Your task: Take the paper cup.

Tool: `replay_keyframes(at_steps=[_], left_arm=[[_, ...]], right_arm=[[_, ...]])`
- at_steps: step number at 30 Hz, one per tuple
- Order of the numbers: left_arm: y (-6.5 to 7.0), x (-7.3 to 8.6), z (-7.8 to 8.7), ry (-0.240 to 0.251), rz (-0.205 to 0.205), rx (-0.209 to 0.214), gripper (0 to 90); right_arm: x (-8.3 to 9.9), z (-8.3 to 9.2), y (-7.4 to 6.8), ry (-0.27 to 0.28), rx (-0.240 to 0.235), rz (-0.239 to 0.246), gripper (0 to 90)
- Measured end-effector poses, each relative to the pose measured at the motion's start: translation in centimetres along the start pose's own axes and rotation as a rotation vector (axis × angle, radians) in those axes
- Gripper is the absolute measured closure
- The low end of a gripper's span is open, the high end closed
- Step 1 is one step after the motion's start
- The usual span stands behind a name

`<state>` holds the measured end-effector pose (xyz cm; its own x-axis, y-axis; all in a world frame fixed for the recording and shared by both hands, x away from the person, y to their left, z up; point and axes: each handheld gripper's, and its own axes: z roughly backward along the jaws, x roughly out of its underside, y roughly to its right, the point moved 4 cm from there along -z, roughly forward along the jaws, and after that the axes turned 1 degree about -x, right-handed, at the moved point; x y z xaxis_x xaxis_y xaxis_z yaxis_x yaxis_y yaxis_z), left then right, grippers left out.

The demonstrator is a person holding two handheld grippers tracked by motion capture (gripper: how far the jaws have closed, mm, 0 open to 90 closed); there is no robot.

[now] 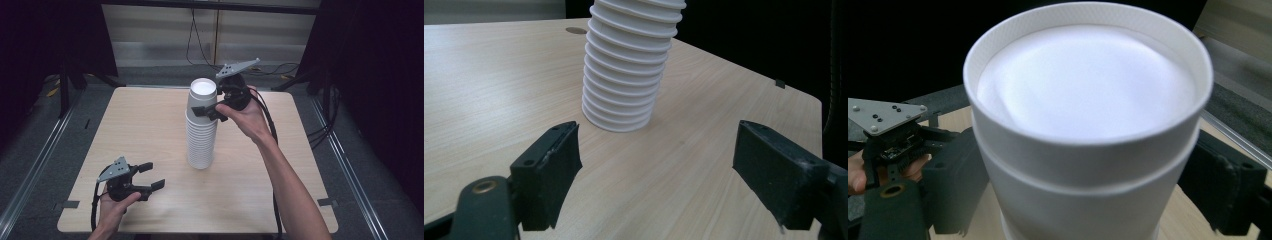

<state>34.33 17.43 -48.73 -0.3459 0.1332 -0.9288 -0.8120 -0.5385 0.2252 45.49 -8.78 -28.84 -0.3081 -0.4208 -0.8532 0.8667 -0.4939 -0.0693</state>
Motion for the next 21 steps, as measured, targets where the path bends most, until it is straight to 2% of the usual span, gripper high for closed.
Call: replay_keyframes(at_steps=[21], left_arm=[[-0.05, -0.04, 0.09, 0.006, -0.003, -0.001, 17.7]], right_arm=[[-0.45, -0.45, -0.21, -0.017, 0.029, 0.020, 17.1]])
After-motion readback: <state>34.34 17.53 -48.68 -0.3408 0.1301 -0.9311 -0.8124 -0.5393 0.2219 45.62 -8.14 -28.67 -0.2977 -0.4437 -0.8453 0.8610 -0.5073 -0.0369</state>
